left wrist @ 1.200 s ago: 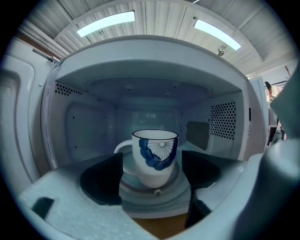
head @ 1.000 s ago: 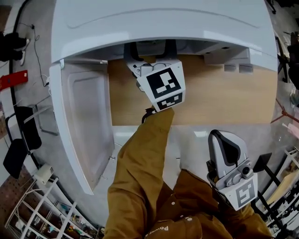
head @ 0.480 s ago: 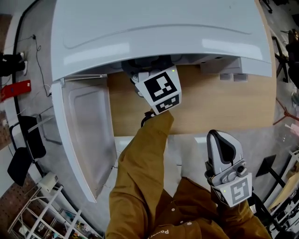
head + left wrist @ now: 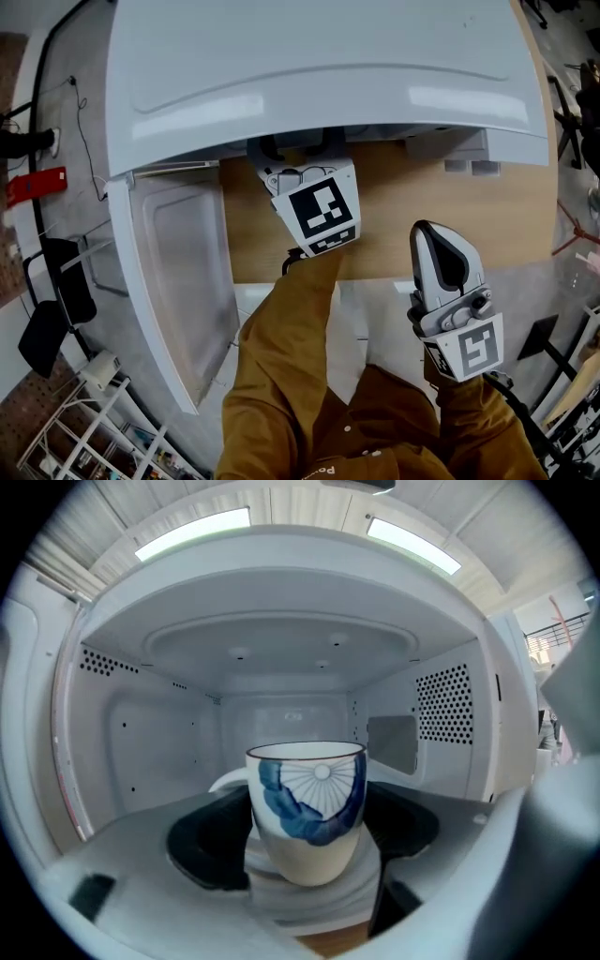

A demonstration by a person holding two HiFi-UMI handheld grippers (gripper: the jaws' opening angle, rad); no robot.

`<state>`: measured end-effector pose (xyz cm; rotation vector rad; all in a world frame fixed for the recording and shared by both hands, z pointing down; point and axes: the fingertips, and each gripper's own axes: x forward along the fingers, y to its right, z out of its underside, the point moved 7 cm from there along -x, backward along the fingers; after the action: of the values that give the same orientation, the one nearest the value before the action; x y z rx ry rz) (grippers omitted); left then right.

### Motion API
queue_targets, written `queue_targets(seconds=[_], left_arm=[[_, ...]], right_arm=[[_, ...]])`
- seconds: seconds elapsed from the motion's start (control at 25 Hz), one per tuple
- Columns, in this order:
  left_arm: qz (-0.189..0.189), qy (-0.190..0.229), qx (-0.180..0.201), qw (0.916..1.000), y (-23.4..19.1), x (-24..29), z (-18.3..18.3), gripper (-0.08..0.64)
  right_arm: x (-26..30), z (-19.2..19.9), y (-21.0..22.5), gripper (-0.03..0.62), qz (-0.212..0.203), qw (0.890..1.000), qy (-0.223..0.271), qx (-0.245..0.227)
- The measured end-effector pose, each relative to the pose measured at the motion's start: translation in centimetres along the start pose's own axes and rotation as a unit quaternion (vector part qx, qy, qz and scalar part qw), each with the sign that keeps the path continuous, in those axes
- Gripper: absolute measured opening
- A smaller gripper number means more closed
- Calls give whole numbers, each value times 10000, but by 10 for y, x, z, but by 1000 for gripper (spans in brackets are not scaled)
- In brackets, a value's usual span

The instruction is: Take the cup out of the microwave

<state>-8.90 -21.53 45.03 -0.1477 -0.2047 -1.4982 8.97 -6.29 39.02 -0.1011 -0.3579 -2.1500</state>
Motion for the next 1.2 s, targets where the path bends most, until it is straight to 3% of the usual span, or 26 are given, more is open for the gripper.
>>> queue_targets(seconds=[0.32, 0.48, 0.72, 1.2], left_arm=[[165, 211, -41, 9996, -1, -28, -5, 373], [155, 555, -508, 9970, 3, -51, -15, 373], [234, 376, -651, 9969, 10, -93, -22, 373], [512, 212, -451, 9974, 10, -173, -68, 373]], right_arm=[[7, 5, 8, 6, 50, 9998, -137, -119], [7, 2, 4, 6, 46, 9999, -125, -111], [6, -7, 3, 6, 94, 9999, -15, -124], [-1, -49, -6, 5, 142, 9994, 214, -245]])
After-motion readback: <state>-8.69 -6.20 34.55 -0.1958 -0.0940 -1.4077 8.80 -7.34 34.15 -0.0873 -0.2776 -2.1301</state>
